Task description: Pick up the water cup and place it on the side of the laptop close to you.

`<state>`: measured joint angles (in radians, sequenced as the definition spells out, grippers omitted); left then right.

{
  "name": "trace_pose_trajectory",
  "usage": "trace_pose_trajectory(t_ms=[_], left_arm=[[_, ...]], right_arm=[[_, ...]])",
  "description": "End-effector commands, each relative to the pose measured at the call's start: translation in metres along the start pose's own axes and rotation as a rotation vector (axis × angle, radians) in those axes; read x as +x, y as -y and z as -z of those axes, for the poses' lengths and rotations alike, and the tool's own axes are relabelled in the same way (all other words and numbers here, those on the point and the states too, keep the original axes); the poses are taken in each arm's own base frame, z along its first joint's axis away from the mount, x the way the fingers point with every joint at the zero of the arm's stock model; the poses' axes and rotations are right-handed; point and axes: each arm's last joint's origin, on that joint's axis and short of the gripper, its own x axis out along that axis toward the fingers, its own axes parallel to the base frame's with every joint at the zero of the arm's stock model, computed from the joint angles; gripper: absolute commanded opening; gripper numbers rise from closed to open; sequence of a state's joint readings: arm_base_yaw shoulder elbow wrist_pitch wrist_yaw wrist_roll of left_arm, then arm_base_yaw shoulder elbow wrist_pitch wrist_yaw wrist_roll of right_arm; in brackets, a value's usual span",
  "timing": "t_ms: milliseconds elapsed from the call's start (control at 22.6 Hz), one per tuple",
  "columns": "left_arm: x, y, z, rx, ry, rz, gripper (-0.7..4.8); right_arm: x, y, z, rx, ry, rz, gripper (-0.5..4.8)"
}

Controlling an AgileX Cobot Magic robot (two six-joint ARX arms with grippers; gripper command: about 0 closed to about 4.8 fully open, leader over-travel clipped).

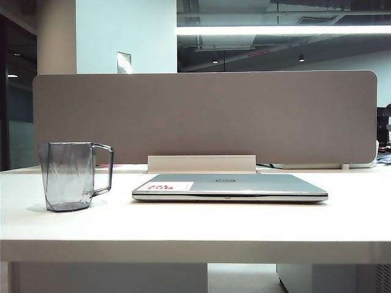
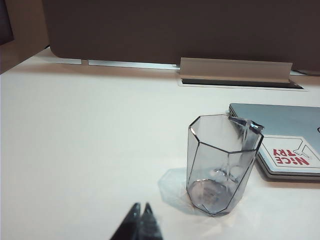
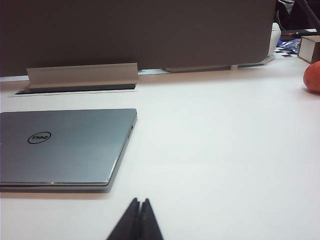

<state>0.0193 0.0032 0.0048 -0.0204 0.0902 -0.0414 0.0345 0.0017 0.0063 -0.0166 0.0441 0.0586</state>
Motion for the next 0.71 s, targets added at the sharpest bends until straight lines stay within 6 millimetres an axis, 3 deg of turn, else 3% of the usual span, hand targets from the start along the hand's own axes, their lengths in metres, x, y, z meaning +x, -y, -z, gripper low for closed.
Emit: trace_pose_trajectory(t_ms=[44, 708], left_arm=[[-0.0002, 0.0002, -0.0016, 0.002, 0.009, 0.003, -0.03], [-0.0002, 0.0002, -0.0024, 0.002, 0.017, 0.004, -0.03]], right_arm=[[0.0002, 0.0000, 0.0006, -0.003, 0.009, 0.001, -0.04], [0.0002, -0.0005, 0.0005, -0.002, 0.009, -0.016, 0.00]])
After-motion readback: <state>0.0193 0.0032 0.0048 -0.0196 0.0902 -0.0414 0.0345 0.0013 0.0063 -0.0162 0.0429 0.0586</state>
